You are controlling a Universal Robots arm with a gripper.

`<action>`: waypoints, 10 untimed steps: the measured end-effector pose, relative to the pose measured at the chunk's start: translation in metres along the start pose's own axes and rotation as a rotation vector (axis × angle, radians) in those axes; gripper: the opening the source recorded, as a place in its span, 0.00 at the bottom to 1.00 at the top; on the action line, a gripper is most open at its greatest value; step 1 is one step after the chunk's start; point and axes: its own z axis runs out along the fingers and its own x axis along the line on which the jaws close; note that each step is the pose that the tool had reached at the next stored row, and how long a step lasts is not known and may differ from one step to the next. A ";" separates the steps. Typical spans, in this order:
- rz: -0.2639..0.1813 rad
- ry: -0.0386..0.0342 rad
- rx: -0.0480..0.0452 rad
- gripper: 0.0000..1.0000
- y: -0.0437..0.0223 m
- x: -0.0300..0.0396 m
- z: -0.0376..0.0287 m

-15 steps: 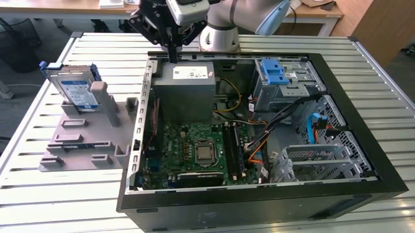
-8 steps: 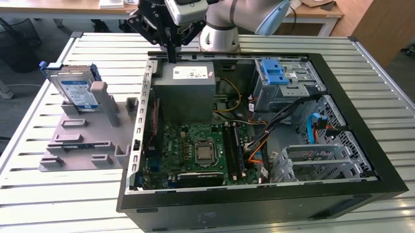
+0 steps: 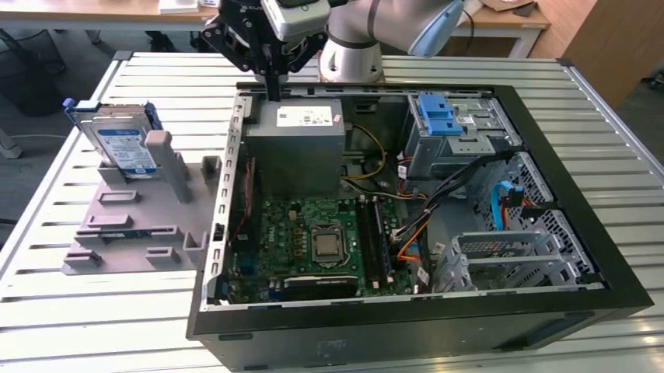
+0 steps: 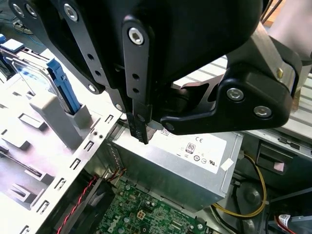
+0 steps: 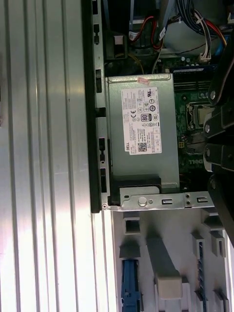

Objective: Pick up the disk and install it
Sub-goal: 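Reach for the disk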

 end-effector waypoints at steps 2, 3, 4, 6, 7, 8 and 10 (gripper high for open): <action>0.000 0.0000 -0.0001 0.11 0.0000 0.0004 0.0000; 0.000 0.0000 -0.0001 0.11 0.0000 0.0006 0.0000; 0.000 0.0000 0.0000 0.11 -0.0001 0.0009 0.0000; 0.000 0.0000 0.0000 0.11 -0.0001 0.0013 0.0000; 0.000 0.0000 0.0000 0.11 -0.0001 0.0015 0.0000; 0.000 0.0000 0.0000 0.11 -0.0001 0.0017 0.0000; 0.000 0.0000 0.0000 0.11 -0.0002 0.0022 0.0000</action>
